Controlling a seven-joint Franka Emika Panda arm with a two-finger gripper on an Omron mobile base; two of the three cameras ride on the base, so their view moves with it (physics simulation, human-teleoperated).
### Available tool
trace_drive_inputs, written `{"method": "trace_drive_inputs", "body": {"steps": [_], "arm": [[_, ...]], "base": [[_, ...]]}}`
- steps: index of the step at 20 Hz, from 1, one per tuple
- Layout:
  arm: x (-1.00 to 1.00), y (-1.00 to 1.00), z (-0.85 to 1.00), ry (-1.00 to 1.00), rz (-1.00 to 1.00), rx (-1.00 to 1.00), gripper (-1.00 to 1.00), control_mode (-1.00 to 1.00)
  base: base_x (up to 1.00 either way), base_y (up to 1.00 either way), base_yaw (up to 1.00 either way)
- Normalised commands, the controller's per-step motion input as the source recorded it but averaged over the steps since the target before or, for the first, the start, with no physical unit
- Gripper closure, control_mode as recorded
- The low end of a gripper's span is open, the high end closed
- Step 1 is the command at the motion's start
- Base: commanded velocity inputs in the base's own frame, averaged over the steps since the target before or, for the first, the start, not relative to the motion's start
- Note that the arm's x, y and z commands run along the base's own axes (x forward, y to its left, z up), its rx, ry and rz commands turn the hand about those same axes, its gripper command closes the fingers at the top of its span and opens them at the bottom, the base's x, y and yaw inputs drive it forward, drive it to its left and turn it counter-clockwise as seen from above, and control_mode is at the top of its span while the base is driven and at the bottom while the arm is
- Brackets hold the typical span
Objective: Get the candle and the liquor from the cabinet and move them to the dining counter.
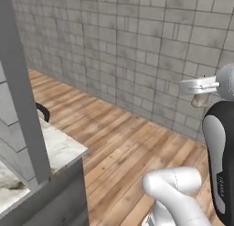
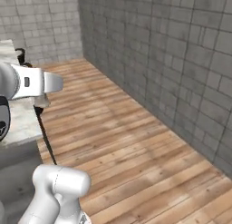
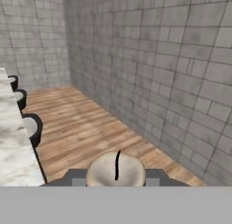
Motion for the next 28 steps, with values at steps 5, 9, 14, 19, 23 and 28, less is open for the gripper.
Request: {"method": "trace_drive_inputs", "body": {"steps": [5,9,14,19,23,28], "arm": [[0.00,0.00,0.00,0.00,0.00,0.00,1.00,1.00],[0.00,0.00,0.00,0.00,0.00,0.00,1.00,1.00],[0.00,0.00,0.00,0.00,0.00,0.00,1.00,1.00],[0.00,0.00,0.00,0.00,0.00,0.00,1.00,1.00],[0.00,0.00,0.00,0.00,0.00,0.00,1.00,1.00],[0.00,0.00,0.00,0.00,0.00,0.00,1.00,1.00]], "base": [[0.11,-0.94,0.50],[0.09,-1.00,0.47],[0.15,-0.91,0.55],[0.18,-0.88,0.55],[0.20,-0.89,0.55],[0.29,-0.87,0.51]]}}
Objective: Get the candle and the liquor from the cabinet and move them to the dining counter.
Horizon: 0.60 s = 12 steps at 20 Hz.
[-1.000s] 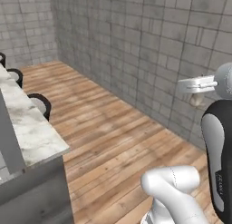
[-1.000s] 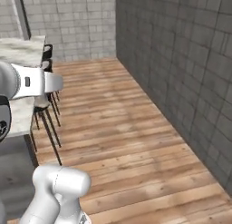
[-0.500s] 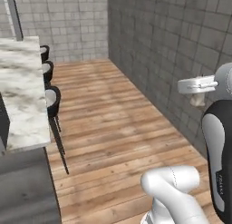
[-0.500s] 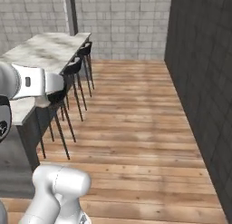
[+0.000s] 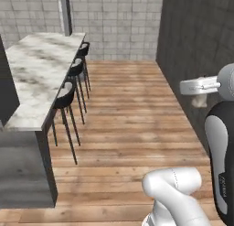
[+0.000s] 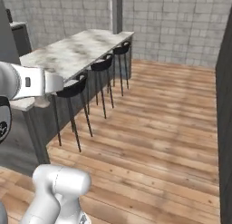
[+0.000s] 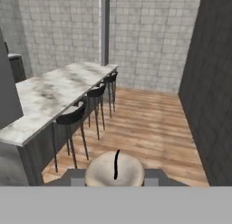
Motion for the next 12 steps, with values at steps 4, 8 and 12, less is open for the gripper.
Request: {"method": "trace_drive_inputs", "body": {"steps": [4,8,12], "arm": [[0.00,0.00,0.00,0.00,0.00,0.00,1.00,1.00],[0.00,0.00,0.00,0.00,0.00,0.00,1.00,1.00],[0.00,0.00,0.00,0.00,0.00,0.00,1.00,1.00]], "base": [[0.59,-0.69,0.54],[0.89,-0.43,0.61],[0.98,-0.37,0.62]]}}
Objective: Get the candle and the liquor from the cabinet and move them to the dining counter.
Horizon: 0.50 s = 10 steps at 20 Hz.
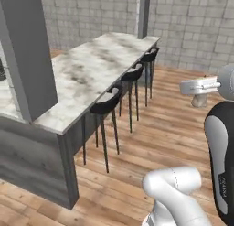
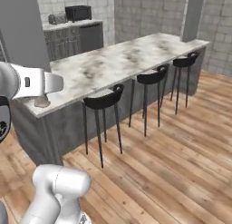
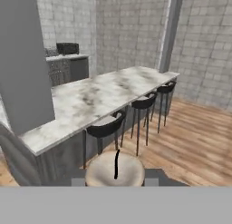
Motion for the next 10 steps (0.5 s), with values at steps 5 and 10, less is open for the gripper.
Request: {"method": "trace_drive_inputs", "body": {"steps": [5,10], "arm": [[0.00,0.00,0.00,0.00,0.00,0.00,1.00,1.00],[0.00,0.00,0.00,0.00,0.00,0.00,1.00,1.00]], "base": [[0.66,-0.39,0.70],[0.50,-0.75,0.61]]}}
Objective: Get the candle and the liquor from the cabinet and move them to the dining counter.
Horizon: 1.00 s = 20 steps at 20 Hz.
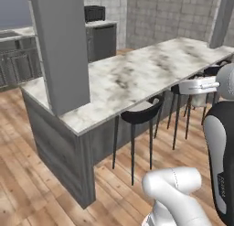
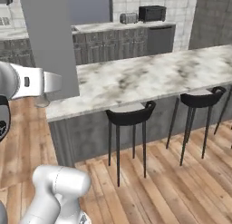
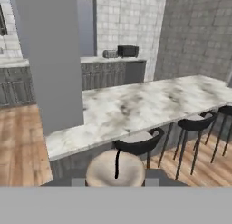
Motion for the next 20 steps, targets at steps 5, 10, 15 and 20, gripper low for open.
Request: {"method": "trace_drive_inputs", "body": {"steps": [5,10,15,20], "arm": [[0.00,0.00,0.00,0.00,0.00,0.00,1.00,1.00],[0.00,0.00,0.00,0.00,0.00,0.00,1.00,1.00],[0.00,0.00,0.00,0.00,0.00,0.00,1.00,1.00],[0.00,0.00,0.00,0.00,0.00,0.00,1.00,1.00]], "base": [[0.49,-0.75,0.62],[0.53,-0.60,0.39],[0.69,-0.25,0.24],[0.77,-0.13,0.19]]}}
